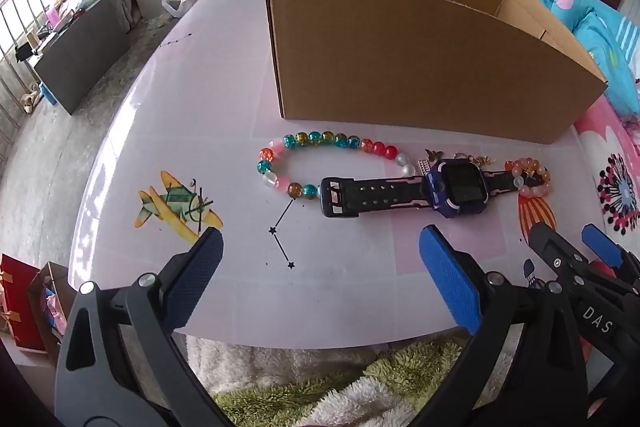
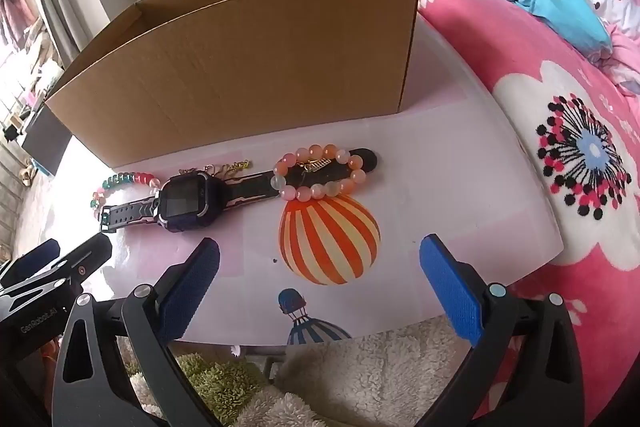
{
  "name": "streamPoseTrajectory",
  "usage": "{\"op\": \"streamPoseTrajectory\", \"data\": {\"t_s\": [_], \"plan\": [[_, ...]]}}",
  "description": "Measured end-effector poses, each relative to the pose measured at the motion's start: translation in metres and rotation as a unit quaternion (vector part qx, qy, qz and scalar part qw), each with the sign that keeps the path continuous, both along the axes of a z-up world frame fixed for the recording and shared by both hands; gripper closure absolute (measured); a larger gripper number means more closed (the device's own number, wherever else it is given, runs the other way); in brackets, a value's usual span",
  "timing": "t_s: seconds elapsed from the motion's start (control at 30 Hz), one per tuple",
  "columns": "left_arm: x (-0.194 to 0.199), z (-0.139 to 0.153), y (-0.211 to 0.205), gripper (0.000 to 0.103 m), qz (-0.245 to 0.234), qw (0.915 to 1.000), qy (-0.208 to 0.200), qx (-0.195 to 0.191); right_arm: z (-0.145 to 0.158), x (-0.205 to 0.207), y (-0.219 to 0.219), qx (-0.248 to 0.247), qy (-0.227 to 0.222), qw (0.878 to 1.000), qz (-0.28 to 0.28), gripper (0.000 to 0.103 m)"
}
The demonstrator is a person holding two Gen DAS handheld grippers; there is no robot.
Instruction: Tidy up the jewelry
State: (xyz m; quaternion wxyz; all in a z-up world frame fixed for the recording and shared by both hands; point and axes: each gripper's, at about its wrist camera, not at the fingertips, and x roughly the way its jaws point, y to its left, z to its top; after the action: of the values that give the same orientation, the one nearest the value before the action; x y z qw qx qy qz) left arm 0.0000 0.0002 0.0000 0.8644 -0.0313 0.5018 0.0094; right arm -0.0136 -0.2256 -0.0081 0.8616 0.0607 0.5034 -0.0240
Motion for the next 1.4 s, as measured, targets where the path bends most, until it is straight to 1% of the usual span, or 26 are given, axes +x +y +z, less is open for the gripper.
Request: {"op": "streamPoseTrajectory", "data": {"t_s": [0.1,0.13,0.33,0.37,0.4,0.53,1.03,1.4], "plan": [[-0.002,0.001,-0.001,0.008,0.0,1.0,-0.002,0.003,0.001,0.0,-0.002,0.0,0.0,1.0,-0.002,0.005],[-0.004,-0.008,0.001,0.008,0.001,1.0,-0.001,0.003,0.002,0.0,-0.003,0.0,0.0,1.0,-0.003,0.005],[-0.017,-0.014,-0.007,0.008,0.004,0.9999,-0.006,0.011,0.005,0.004,0.0,0.002,0.002,1.0,-0.008,0.005],[-0.008,-0.013,-0.003,0.008,0.006,1.0,0.004,0.002,0.006,0.004,-0.001,0.002,0.003,1.0,-0.009,0.005],[-0.007,-0.014,-0.004,0.008,0.006,1.0,0.005,0.001,0.006,0.004,-0.002,0.003,0.003,1.0,-0.009,0.005],[-0.009,-0.015,-0.004,0.008,0.008,1.0,0.004,0.002,0.009,0.004,0.001,0.0,0.004,1.0,-0.002,0.005],[-0.008,-0.016,0.008,0.008,0.009,0.9999,0.01,-0.007,0.005,0.003,0.006,-0.002,0.007,1.0,0.01,0.005],[-0.005,-0.02,0.016,0.008,0.011,0.9998,0.015,-0.01,0.005,0.002,0.011,-0.003,0.007,1.0,0.011,0.005]]}}
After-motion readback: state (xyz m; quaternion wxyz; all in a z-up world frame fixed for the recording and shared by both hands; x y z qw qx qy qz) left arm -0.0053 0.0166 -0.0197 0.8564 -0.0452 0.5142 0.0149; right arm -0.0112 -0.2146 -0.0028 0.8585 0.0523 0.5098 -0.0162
